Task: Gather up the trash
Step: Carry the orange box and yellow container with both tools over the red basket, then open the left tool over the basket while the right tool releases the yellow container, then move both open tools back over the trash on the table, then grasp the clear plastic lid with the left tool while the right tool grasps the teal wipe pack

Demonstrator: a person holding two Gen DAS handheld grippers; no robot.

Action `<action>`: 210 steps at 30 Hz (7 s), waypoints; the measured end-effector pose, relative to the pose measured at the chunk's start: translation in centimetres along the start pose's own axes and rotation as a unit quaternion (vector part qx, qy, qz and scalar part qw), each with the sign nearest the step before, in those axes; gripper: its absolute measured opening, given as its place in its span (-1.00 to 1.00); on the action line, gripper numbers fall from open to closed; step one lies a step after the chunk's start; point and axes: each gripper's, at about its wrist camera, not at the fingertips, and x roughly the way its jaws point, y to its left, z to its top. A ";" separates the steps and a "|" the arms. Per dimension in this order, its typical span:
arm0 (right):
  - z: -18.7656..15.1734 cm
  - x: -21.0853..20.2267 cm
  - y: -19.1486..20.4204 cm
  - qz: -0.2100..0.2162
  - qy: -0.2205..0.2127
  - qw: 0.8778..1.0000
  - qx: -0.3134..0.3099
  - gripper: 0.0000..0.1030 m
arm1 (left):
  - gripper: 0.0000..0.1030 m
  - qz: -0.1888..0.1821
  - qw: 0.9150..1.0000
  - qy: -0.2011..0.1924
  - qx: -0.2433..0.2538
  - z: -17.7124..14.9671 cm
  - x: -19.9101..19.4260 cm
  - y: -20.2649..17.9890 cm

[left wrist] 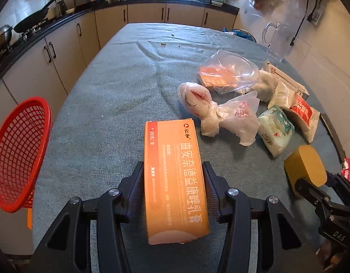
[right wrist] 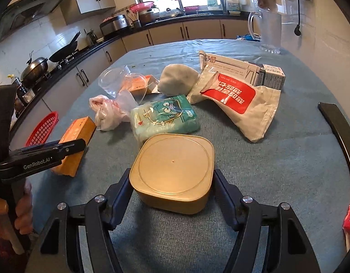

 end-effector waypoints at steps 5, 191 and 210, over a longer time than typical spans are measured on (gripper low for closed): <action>0.0 0.3 -0.5 -0.010 0.005 1.000 0.003 0.43 | -0.07 0.014 1.000 -0.006 0.004 -0.1 0.1 -0.5; 7.6 7.1 1.1 -0.008 0.066 0.998 -0.002 0.13 | -0.03 -0.090 0.991 -0.096 -0.017 3.9 -3.2 3.1; 5.3 4.7 -0.1 0.007 0.049 0.999 -0.006 0.02 | 0.16 -0.042 0.997 -0.069 -0.001 -2.4 -1.4 3.6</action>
